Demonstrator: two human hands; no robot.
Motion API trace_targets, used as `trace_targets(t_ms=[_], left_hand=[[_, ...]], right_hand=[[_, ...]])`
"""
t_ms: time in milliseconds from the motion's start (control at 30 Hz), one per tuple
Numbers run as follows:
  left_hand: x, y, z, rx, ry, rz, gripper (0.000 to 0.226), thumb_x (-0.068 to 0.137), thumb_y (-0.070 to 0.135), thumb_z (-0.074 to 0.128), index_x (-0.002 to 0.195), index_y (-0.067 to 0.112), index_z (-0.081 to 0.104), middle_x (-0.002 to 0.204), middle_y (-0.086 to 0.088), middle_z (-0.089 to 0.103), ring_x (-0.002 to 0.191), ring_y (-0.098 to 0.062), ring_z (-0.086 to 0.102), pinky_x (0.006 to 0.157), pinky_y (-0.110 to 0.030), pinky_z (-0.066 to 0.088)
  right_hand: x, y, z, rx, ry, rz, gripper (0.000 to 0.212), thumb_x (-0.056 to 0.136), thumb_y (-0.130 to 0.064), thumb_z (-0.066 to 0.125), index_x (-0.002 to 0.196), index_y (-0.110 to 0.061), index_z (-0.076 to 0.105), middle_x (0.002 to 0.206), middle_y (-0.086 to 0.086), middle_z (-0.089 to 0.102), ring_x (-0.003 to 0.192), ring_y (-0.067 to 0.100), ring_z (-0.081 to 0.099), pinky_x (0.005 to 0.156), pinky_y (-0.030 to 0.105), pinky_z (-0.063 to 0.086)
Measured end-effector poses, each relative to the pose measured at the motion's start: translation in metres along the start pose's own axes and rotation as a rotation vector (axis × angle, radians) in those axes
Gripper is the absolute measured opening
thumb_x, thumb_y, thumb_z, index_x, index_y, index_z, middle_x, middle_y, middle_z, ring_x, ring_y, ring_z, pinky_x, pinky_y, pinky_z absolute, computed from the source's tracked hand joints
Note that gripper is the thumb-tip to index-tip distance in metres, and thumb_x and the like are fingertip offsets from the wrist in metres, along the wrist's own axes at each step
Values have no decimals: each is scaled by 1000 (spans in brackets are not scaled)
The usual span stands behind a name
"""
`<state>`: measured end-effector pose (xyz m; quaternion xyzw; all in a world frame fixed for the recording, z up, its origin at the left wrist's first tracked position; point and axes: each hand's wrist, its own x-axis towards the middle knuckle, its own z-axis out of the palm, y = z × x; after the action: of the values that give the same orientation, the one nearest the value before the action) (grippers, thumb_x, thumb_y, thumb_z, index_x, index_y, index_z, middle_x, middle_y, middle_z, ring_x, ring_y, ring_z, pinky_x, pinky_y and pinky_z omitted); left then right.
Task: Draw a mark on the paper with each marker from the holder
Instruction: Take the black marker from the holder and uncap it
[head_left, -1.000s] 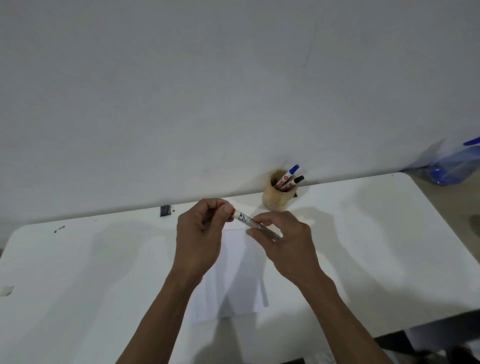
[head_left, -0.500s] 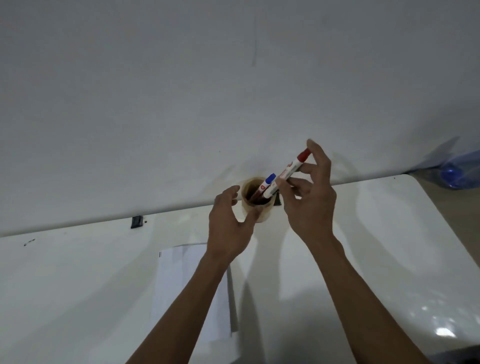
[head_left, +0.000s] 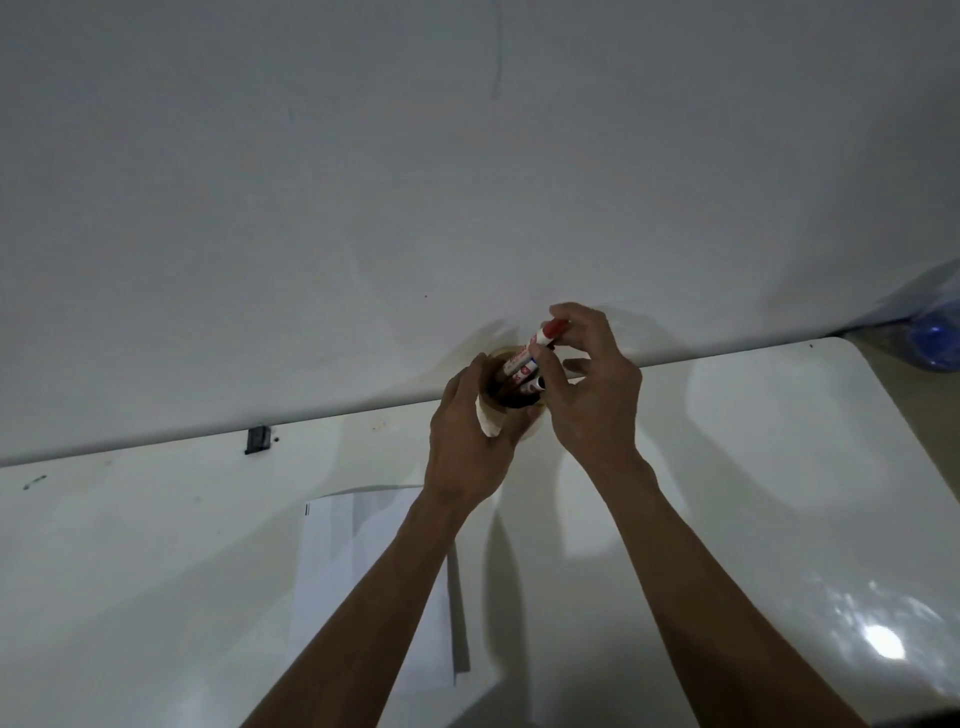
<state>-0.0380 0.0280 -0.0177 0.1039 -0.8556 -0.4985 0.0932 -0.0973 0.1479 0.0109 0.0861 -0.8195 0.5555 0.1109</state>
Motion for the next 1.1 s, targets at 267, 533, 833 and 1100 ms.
trace_targets(t_ms=[267,533,833,1100], left_hand=[[2,-5,4,-47,19,16,59,85,26,78,129,44,43,114,44,47,108,27,47,89,0,40],[1,-5,4,-110,10,41,53,82,24,75,125,43,50,109,58,47,103,33,44,84,5,39],[2,-6,3,-88,6,19,59,87,23,77,128,47,43,115,59,43,109,31,44,91,-4,42],[3,-7,4,-105,-3,-43,59,86,27,78,139,31,51,117,38,52,109,21,51,99,-33,54]], right_hand=[[7,4,7,-176,-38,3,35,86,-12,79,118,-15,65,104,0,74,100,19,66,83,27,53],[4,6,13,-307,-82,22,31,83,-17,81,112,-15,73,107,4,74,101,24,65,81,32,55],[-11,5,-6,-144,-17,185,46,74,-25,91,112,-17,65,102,-3,68,88,11,63,74,23,53],[-14,9,-5,-123,-5,180,15,82,-23,85,84,-11,75,77,-2,75,71,1,66,70,2,44]])
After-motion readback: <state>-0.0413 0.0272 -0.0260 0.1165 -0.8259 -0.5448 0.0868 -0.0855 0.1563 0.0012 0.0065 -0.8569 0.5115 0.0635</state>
